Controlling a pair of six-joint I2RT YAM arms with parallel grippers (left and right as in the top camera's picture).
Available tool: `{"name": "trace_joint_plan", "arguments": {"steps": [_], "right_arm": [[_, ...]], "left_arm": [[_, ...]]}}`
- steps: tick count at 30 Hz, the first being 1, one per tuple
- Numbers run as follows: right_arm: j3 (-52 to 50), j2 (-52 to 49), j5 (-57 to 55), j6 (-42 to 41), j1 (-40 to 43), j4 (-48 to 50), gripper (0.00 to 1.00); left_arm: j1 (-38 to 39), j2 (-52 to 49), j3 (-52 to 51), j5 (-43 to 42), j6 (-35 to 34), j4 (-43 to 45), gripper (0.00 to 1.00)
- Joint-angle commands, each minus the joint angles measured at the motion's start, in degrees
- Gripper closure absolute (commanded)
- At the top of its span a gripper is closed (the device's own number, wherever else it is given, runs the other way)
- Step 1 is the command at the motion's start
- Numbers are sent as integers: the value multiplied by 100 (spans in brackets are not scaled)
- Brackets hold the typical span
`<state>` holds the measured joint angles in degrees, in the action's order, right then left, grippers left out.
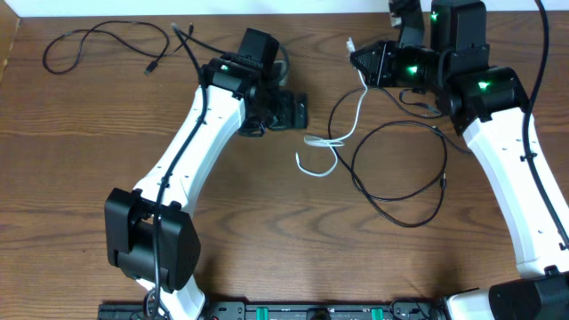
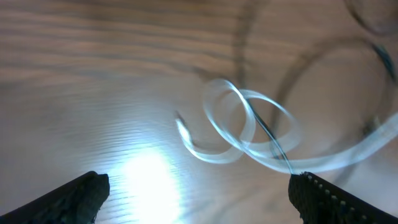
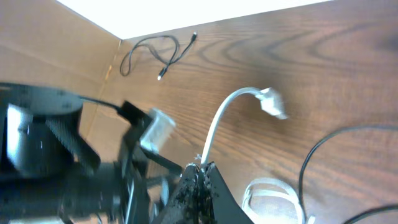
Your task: Untangle cables
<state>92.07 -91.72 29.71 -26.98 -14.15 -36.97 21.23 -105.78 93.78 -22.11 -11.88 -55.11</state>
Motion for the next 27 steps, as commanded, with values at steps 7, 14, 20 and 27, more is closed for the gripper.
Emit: {"name": "trace_joint_plan", "arguments": {"steps": [7, 14, 20, 27], "right_arm": [[2, 42, -214, -2059, 20, 472, 99], [4, 44, 417, -2653, 140, 1058, 99], [7, 44, 828, -2903, 363, 1082, 99], [7, 44, 1099, -3322, 448, 1364, 98]], "left_arm": [[468, 15, 44, -1075, 2645, 173, 2], [549, 15, 44, -343, 2643, 673, 2], [553, 15, 44, -227, 2579, 1145, 2], [656, 15, 44, -575, 2494, 1493, 2]]}}
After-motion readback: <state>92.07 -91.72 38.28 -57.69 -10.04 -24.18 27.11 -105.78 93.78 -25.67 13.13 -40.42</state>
